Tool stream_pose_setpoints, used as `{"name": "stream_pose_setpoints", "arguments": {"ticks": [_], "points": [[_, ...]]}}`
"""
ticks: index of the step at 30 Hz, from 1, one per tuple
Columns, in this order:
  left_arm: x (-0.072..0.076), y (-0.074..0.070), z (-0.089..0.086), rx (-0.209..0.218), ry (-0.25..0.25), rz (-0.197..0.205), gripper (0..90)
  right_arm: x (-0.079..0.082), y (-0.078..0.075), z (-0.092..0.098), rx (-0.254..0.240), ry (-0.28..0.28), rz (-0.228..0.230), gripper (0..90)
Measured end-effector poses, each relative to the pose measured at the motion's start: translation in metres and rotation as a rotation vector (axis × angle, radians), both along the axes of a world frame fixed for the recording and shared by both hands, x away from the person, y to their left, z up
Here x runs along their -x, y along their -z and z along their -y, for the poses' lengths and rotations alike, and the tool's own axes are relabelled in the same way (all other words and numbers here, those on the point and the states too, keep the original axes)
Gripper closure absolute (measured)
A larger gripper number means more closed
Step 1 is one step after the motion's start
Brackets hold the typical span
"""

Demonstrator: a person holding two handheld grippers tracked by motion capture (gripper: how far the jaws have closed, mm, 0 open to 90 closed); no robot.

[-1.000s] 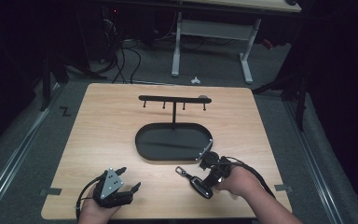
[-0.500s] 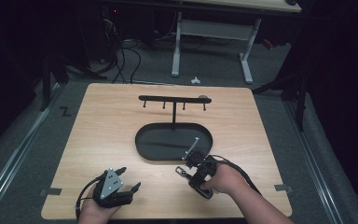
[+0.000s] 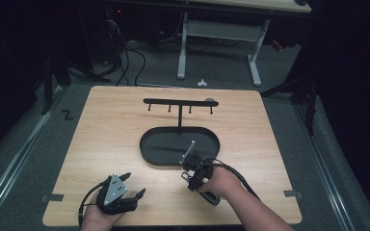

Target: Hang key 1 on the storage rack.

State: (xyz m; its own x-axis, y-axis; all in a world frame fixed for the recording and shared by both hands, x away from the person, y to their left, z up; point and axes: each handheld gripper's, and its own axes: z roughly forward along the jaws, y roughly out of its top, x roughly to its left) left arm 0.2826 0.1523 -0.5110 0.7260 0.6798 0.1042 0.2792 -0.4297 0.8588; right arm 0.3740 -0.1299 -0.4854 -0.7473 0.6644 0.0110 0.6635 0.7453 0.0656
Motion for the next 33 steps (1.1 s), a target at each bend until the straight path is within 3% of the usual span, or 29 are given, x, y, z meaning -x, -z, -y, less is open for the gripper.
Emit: {"name": "stream_pose_setpoints", "arguments": {"ticks": [5, 7, 9, 12, 19, 33], "points": [[0.0002, 0.0000, 0.0003, -0.006, 0.007, -0.005, 26.9, -0.0050, 0.0053, 0.0022, 0.005, 0.006, -0.007, 48.3], [0.0005, -0.0002, 0.0005, -0.008, 0.009, -0.002, 27.0, -0.0068, 0.0052, 0.0030, 0.002, 0.017, 0.004, 52.9], [0.0007, -0.0003, 0.0005, -0.008, 0.008, -0.001, 27.1, -0.0053, 0.0043, 0.0025, 0.000, 0.048, -0.013, 58.3], [0.0005, 0.0000, 0.0005, -0.006, 0.008, -0.001, 27.2, -0.0022, 0.0044, 0.0017, 0.024, 0.002, 0.013, 61.8], [0.0013, -0.0002, 0.0013, -0.004, 0.009, 0.004, 27.3, 0.0019, 0.0037, 0.0004, 0.023, 0.026, 0.007, 79.2], [0.0001, -0.0005, -0.0005, -0.001, -0.014, 0.007, 27.4, 0.0027, 0.0038, -0.0001, 0.028, 0.017, 0.013, 80.0]]}}
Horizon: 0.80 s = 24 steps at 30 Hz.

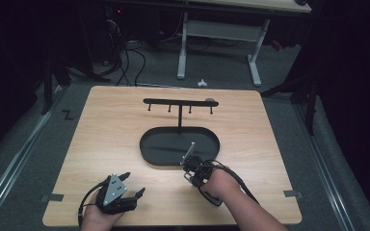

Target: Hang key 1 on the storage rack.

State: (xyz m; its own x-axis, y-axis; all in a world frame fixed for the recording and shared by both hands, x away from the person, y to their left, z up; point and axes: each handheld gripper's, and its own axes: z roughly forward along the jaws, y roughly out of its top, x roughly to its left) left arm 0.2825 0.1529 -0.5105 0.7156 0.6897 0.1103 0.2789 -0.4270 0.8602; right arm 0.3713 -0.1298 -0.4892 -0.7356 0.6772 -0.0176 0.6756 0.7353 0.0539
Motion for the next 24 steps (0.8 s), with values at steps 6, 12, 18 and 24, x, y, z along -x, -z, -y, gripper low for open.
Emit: {"name": "stream_pose_setpoints", "arguments": {"ticks": [6, 12, 18, 24], "points": [[0.0001, -0.0003, -0.0006, 0.000, 0.000, -0.003, 27.5, -0.0006, -0.0001, 0.0010, -0.004, -0.037, 0.002, 80.0], [0.0001, -0.0006, -0.0005, 0.004, 0.001, -0.002, 27.6, -0.0006, 0.0004, 0.0008, -0.007, -0.049, 0.006, 80.4], [0.0004, -0.0020, 0.0008, 0.004, 0.011, 0.003, 27.7, 0.0006, -0.0001, 0.0031, -0.026, -0.042, 0.009, 80.6], [0.0007, -0.0025, 0.0011, 0.004, 0.012, 0.010, 27.7, 0.0044, -0.0060, 0.0080, -0.059, -0.035, 0.027, 80.7]]}}
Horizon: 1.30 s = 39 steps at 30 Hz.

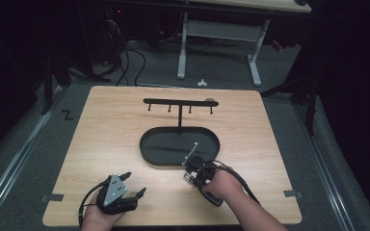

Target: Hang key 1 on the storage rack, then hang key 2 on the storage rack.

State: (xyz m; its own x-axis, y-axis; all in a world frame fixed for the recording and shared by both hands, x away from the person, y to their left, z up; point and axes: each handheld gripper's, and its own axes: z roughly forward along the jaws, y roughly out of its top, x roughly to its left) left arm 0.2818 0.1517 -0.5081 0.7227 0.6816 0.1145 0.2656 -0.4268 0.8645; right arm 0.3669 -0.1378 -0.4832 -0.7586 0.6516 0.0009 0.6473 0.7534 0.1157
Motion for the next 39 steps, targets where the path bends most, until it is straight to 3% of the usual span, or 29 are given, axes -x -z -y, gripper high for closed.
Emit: {"name": "stream_pose_setpoints", "arguments": {"ticks": [1, 5, 6, 16, 20, 26, 32, 39], "points": [[0.000, 0.000, 0.000, 0.005, -0.002, 0.003, 27.7, 0.002, -0.008, 0.006, -0.036, 0.007, 0.013, 80.7], [-0.001, -0.001, 0.000, 0.014, 0.000, 0.012, 27.7, 0.006, -0.018, 0.013, -0.076, 0.033, 0.026, 80.7], [-0.001, -0.001, 0.001, 0.022, 0.003, 0.020, 27.7, 0.010, -0.026, 0.020, -0.108, 0.051, 0.038, 80.7], [-0.002, -0.001, 0.005, 0.011, 0.019, 0.026, 27.7, 0.022, -0.053, 0.045, -0.201, 0.109, 0.093, 80.7], [-0.005, -0.002, 0.006, 0.033, 0.022, 0.023, 27.7, 0.023, -0.060, 0.050, -0.217, 0.121, 0.113, 80.8], [-0.005, -0.002, 0.012, 0.007, 0.049, 0.035, 27.6, 0.023, -0.066, 0.056, -0.223, 0.129, 0.129, 80.8], [-0.005, -0.002, 0.011, 0.017, 0.047, 0.033, 27.6, 0.021, -0.073, 0.059, -0.224, 0.135, 0.155, 80.8], [-0.005, -0.003, 0.010, 0.019, 0.043, 0.038, 27.6, 0.017, -0.091, 0.060, -0.226, 0.147, 0.186, 80.8]]}}
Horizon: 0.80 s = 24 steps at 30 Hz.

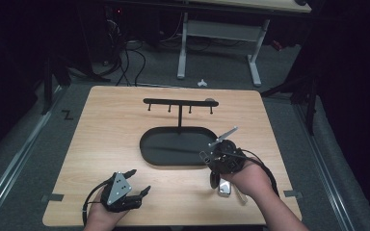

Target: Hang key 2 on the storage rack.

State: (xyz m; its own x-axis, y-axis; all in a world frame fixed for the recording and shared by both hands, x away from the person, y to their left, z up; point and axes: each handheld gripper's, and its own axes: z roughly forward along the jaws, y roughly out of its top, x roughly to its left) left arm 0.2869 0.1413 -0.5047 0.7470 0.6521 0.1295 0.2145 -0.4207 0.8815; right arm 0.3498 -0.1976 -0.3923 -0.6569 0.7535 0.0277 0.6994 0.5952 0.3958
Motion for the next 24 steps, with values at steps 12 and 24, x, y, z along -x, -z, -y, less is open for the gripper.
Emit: {"name": "stream_pose_setpoints", "arguments": {"ticks": [12, 24], "points": [[0.005, -0.001, -0.005, -0.006, -0.012, 0.011, 27.5, -0.011, -0.015, 0.006, -0.001, 0.035, 0.036, 80.9], [0.008, 0.000, -0.014, -0.009, -0.037, 0.005, 27.3, -0.040, -0.026, -0.005, -0.014, 0.047, 0.074, 80.8]]}}
